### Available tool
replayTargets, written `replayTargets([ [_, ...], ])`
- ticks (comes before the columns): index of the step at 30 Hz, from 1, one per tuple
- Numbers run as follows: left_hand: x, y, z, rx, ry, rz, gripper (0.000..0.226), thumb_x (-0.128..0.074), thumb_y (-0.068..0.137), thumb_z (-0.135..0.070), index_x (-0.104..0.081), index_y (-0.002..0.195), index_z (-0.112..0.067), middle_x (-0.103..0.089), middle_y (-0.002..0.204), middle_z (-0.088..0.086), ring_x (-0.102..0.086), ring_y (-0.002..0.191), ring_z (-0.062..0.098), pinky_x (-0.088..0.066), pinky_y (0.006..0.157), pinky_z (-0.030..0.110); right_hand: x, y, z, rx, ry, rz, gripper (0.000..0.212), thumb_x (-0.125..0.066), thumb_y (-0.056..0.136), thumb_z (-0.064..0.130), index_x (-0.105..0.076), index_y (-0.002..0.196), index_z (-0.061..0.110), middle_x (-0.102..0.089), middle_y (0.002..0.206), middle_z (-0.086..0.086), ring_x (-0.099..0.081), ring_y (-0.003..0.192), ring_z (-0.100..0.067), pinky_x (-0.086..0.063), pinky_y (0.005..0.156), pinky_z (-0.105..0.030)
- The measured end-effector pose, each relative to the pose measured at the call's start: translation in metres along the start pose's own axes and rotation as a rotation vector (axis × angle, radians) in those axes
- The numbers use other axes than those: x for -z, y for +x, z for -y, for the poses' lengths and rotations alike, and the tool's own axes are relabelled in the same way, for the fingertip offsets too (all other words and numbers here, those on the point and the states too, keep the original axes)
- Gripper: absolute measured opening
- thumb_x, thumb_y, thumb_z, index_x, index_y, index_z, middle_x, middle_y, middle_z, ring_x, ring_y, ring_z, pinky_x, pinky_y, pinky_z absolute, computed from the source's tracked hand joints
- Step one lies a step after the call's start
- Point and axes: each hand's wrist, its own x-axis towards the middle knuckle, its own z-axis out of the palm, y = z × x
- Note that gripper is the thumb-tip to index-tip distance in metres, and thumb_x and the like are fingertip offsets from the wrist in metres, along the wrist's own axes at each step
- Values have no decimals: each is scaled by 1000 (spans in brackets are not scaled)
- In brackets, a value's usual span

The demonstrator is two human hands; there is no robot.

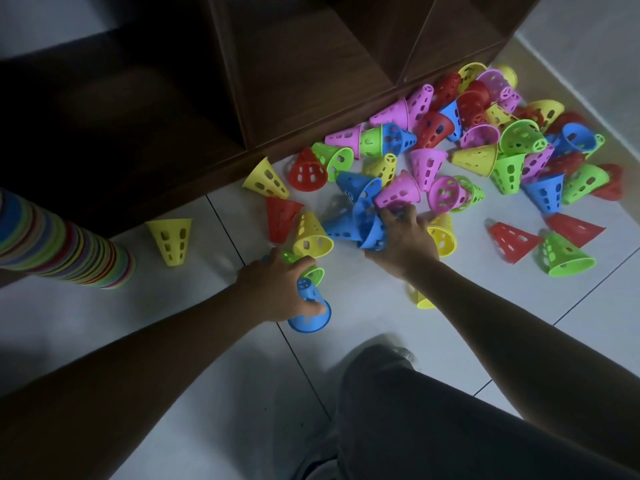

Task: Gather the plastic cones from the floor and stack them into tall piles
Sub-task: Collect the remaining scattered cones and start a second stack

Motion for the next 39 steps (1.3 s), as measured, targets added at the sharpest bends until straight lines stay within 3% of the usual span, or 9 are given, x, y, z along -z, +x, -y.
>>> replayTargets([
  [9,-23,2,-2,-58,-50,-119,77,-61,80,-70,-29,147,-48,-25,150,10,-37,129,43,-43,101,49,5,-11,-2,-4,103,-2,86,-76,75,49,-39,150,29,-33,144,-9,-33,134,-40,-50,100,-48],
  [14,-20,-11,16,-380,298,-125,54,-48,99,-23,-22,137,-50,-11,158,8,-27,131,48,-44,93,55,14,-23,-6,-55,241,-51,84,-73,76,50,-36,147,28,-35,142,-9,-30,138,-41,-42,109,-50],
  [17,-21,-15,27,-411,364,-175,59,-60,92,-19,-24,134,-41,-17,152,12,-37,121,48,-48,83,52,23,-26,-6,-81,282,-65,81,-70,75,53,-39,146,28,-35,142,-8,-28,139,-40,-33,115,-54],
  [23,-34,-27,43,-226,244,-260,41,-67,93,-29,-54,131,-25,-37,145,12,-45,117,44,-46,76,45,23,-58,11,-128,324,-88,73,-74,78,48,-49,141,20,-34,149,-11,-30,140,-37,-35,114,-47],
  [25,-44,-27,50,-204,173,-248,47,-83,69,-14,-66,113,-18,-51,135,17,-53,104,49,-46,65,45,10,-79,12,-100,257,-20,76,-77,79,46,-47,143,18,-29,153,-12,-31,140,-37,-37,113,-45],
  [27,-55,-25,54,-200,43,-285,57,-83,65,-13,-61,117,-20,-50,135,18,-53,102,50,-44,65,40,-4,-95,12,-25,181,26,77,-80,75,44,-50,141,19,-26,155,-11,-32,139,-38,-40,109,-46],
  [31,-61,-37,53,20,-389,-420,55,-45,97,-60,-41,146,-36,-36,141,10,-43,120,35,-40,85,35,-17,-103,12,81,169,102,81,-85,69,46,-53,138,18,-26,156,-11,-31,141,-39,-45,108,-48],
  [36,-86,-82,57,165,-584,-515,45,-55,96,-51,-40,136,-41,-31,132,1,-45,113,36,-50,89,48,-15,-101,29,185,131,176,81,-83,71,48,-49,140,25,-15,159,-7,-21,145,-35,-43,108,-47],
  [39,-110,-105,51,328,-613,-498,67,-47,86,-67,-40,142,-32,-32,131,5,-43,107,32,-52,87,48,-17,-104,40,352,13,177,79,-87,63,45,-57,133,24,-20,159,-16,-23,143,-47,-49,102,-56],
])
